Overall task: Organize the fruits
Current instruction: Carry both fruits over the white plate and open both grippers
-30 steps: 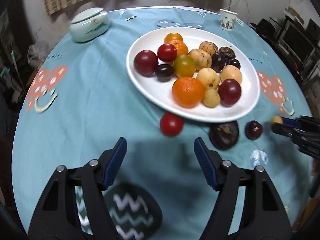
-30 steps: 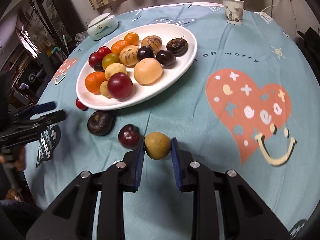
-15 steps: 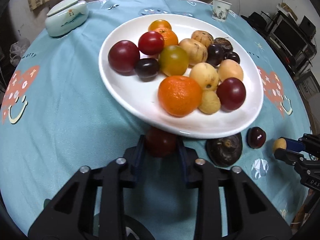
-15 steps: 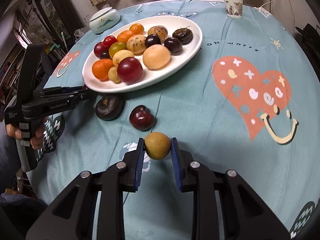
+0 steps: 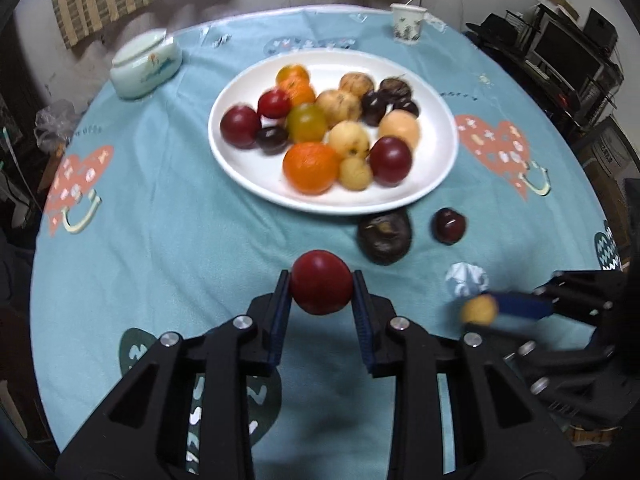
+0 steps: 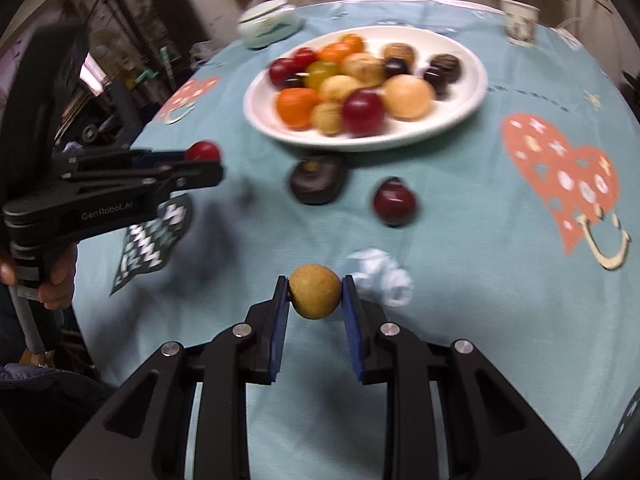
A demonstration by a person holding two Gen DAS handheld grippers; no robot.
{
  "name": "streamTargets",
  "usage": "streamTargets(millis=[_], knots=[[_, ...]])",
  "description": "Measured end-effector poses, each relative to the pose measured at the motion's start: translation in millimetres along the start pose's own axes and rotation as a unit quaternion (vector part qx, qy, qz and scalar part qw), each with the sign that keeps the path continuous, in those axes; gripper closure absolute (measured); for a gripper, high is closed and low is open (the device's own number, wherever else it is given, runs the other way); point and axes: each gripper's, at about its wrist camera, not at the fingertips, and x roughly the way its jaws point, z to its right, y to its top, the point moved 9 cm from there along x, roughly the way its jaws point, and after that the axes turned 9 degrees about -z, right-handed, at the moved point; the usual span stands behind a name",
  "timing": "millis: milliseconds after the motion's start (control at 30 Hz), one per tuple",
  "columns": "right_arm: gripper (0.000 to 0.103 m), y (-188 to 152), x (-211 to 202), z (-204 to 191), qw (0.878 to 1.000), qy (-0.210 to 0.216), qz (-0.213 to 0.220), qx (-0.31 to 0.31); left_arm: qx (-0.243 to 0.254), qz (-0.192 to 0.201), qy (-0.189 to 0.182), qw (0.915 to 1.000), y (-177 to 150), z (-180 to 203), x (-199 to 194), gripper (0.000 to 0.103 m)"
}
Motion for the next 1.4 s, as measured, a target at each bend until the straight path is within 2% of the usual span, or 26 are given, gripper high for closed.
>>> streamTargets(millis=[200, 500, 767, 900, 1133, 1267, 1400], knots=[[0.076, 10, -9, -22, 0.999, 0.011, 0.012, -0.028, 0.008, 0.024, 0.014, 0.9996, 11, 9, -24, 0.073], [0.076, 12, -10, -12, 1.0, 0.016, 0.014, -0.015, 0.018, 0.022, 0.015, 0.9995, 23, 16, -23, 0.073], [0.076, 28, -15, -3, 0.999, 0.023, 0.025, -0.008, 0.015, 0.029, 0.012, 0.9994, 42, 11, -21, 0.073], [0.076, 51, -25, 5, 0.999, 0.012, 0.043, -0.012, 0.004, 0.041, 0.014, 0.9991, 65, 0, -24, 0.073], [0.076, 109, -64, 27, 0.994, -0.005, 0.108, -0.004, -0.023, 0.073, 0.02, 0.9969, 106, -25, -37, 0.073], [0.076, 134, -71, 37, 0.992, -0.012, 0.126, -0.001, -0.035, 0.073, 0.024, 0.9964, 123, -34, -31, 0.073], [0.076, 151, -61, 47, 0.992, -0.018, 0.124, 0.002, -0.037, 0.066, 0.023, 0.9969, 135, -29, -20, 0.073]])
